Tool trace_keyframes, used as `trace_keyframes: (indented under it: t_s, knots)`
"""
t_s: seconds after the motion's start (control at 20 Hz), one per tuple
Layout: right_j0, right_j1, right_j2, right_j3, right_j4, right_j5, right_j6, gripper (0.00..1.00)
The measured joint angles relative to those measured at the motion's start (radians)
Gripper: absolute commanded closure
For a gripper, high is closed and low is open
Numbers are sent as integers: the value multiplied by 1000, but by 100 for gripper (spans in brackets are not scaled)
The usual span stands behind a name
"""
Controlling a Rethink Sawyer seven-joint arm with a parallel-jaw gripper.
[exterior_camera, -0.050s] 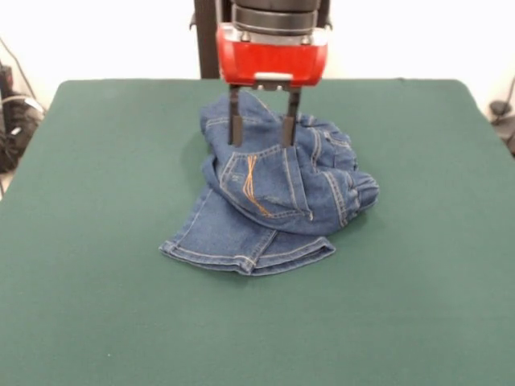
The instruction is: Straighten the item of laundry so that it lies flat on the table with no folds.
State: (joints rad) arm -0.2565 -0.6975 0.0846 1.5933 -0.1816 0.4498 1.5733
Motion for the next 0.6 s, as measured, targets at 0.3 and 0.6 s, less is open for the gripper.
trace_keyframes:
  t_s: [0.3,0.6]
  knots:
    - [38,44,-3,-45,-2,8,0,0]
    - [118,143,-32,-183,4,108,0,0]
